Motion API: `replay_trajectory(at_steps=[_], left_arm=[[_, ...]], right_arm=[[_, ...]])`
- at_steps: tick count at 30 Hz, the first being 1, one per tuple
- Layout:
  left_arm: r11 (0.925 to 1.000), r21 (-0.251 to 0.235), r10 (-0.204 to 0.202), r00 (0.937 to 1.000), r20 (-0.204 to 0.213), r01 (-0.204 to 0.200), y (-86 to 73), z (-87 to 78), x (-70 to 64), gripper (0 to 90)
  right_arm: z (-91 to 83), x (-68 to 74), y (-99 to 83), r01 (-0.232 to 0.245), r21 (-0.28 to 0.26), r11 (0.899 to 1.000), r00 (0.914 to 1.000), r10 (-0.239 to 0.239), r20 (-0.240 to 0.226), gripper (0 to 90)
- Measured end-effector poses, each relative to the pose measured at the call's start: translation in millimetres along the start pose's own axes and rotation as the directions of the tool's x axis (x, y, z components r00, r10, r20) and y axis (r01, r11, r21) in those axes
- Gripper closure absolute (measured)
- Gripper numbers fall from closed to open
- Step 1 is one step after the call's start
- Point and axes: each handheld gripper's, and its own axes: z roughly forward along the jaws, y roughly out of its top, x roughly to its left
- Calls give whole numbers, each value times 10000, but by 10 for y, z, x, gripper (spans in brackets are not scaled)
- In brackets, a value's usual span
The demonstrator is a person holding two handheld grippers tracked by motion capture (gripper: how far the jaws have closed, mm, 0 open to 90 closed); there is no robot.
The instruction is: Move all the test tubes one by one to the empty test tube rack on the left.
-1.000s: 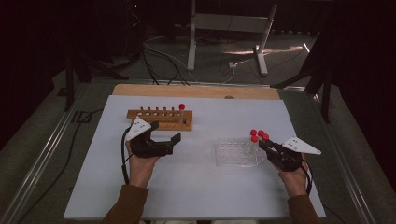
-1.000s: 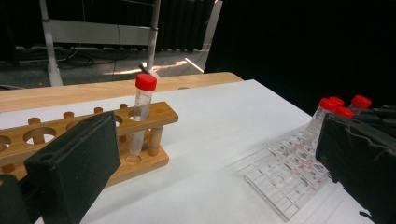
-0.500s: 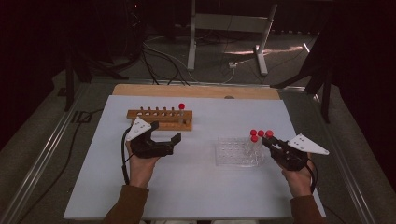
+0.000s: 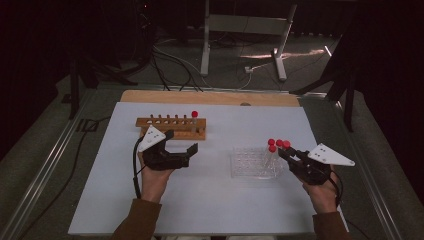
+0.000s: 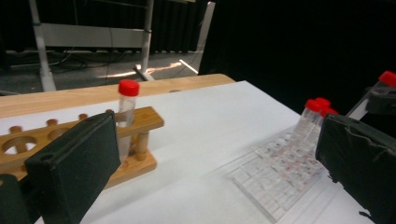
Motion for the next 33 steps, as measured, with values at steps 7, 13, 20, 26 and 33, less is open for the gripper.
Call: replay_trajectory(at_steps=[7, 13, 20, 26, 33], left_arm=[[9997, 118, 196, 9981, 583, -203, 71, 87, -200, 6], [9987, 239, 416, 9937, 1045, -443, 111, 232, -374, 12], [9967, 494, 552, 9852, 1621, -640, 144, 421, -585, 18], [9945, 596, 698, 9694, 2355, -861, 161, 557, -757, 44], [9849, 794, 1286, 9568, 2606, -1540, 141, 700, -994, 156]], right_arm=[[75, 104, 22, 17, 190, 9998, 9984, -6, -561, 741], [127, 195, 46, -98, 364, 9993, 9927, 141, -1199, 740], [196, 306, 58, -59, 499, 9987, 9861, 141, -1658, 740], [243, 375, 60, 26, 670, 9978, 9817, 102, -1901, 740], [291, 443, 54, 72, 785, 9969, 9753, 104, -2207, 739]])
